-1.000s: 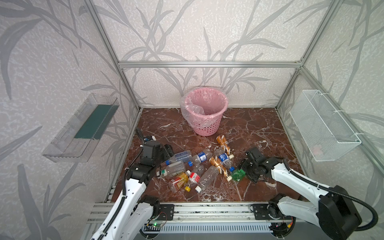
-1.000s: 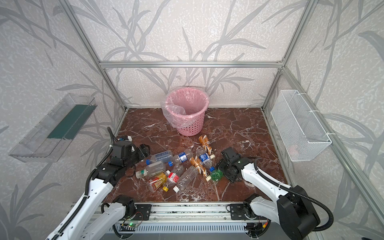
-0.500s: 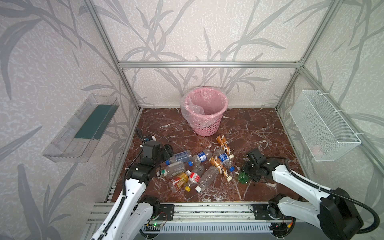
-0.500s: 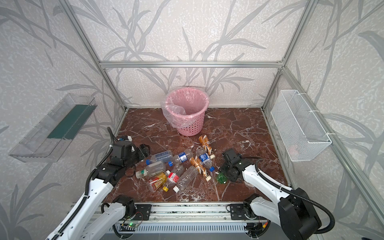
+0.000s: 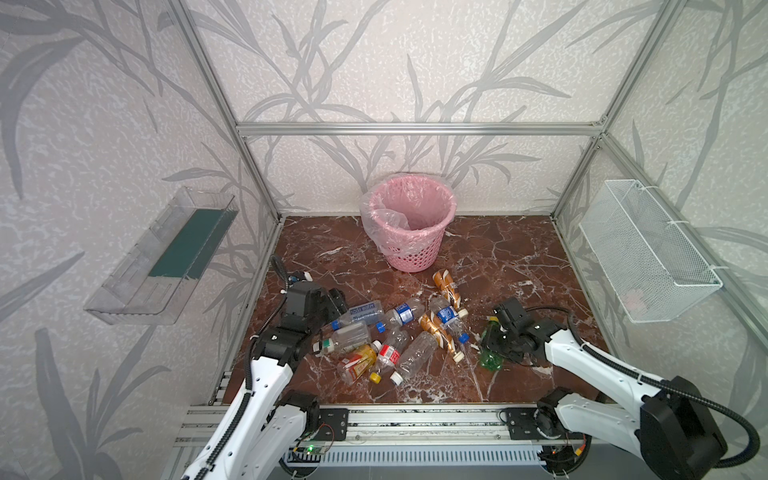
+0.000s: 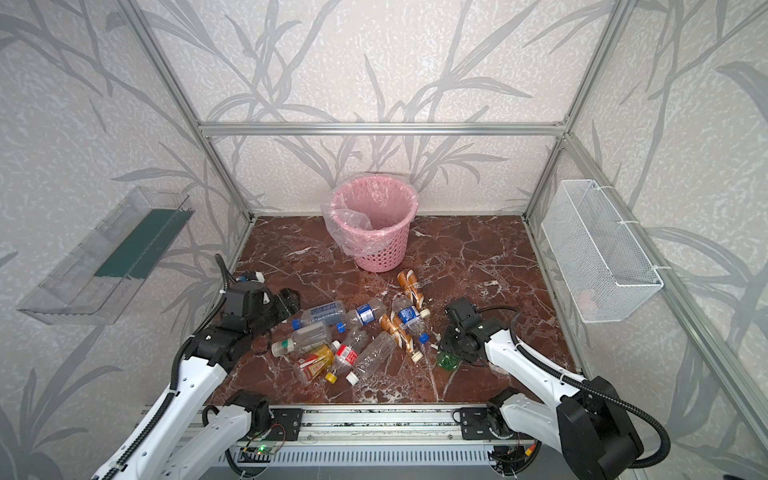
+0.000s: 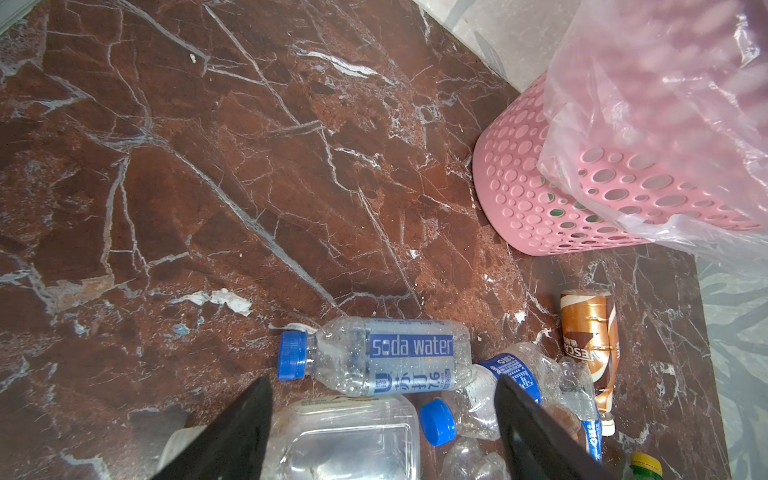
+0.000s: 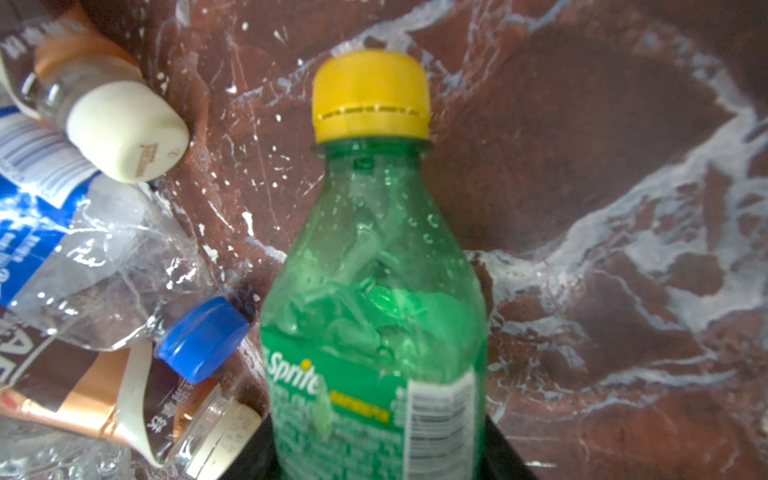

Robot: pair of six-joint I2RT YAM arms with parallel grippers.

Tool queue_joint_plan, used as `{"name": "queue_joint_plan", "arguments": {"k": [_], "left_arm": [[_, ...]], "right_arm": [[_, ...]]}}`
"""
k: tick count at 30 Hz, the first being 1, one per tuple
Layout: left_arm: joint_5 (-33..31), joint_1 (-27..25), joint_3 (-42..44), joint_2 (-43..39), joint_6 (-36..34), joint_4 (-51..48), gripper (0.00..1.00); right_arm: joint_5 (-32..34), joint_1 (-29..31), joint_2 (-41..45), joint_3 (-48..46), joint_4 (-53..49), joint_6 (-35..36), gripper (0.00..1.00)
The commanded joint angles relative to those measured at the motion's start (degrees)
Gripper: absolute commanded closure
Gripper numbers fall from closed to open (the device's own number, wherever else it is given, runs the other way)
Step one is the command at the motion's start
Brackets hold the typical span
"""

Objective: Throw the plastic bottles in the bin
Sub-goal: 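Grasp the yellow-capped green Sprite bottle with the right gripper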

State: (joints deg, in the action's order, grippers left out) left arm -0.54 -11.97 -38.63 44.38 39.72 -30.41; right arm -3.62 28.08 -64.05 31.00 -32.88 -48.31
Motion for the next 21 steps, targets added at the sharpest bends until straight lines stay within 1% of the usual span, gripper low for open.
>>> {"name": "queue_joint_plan", "arguments": {"k": [1, 4, 7, 10, 12, 16, 21], "left_arm": [[-0.61, -0.17, 0.73, -0.34, 0.76, -0.79, 0.17], [-0.81, -0.21, 0.75, -0.53, 0.71, -1.13, 0.16], [-0.89, -0.21, 0.75, -0.76, 0.72, -1.27, 0.16], [-0.87, -0.16, 0.75, -0.96, 0.71, -1.49, 0.16], [-0.86, -0.16, 0.75, -0.97, 0.71, -1.46, 0.16], [-0.86, -0.21, 0.77, -0.87, 0.71, -1.49, 0.16], [-0.86, -0.19, 0.44, -0.95, 0.53, -1.73, 0.16]], "right_arm": [[-1.93, -0.14, -0.68, 2.15, -0.57, 5.13, 0.58], [-4.28, -0.13, -2.33, 3.16, -0.08, 8.52, 0.59], [-5.71, 0.08, -3.14, 3.42, 1.43, 10.89, 0.62], [-4.88, 0.36, -3.02, 4.0, 1.33, 11.35, 0.62], [-4.38, 0.4, -2.75, 4.78, 1.1, 13.54, 0.62], [-3.44, 0.36, -1.99, 6.46, 0.52, 14.67, 0.62], [-2.0, 0.34, -0.99, 11.75, -0.92, 16.43, 0.61]]}}
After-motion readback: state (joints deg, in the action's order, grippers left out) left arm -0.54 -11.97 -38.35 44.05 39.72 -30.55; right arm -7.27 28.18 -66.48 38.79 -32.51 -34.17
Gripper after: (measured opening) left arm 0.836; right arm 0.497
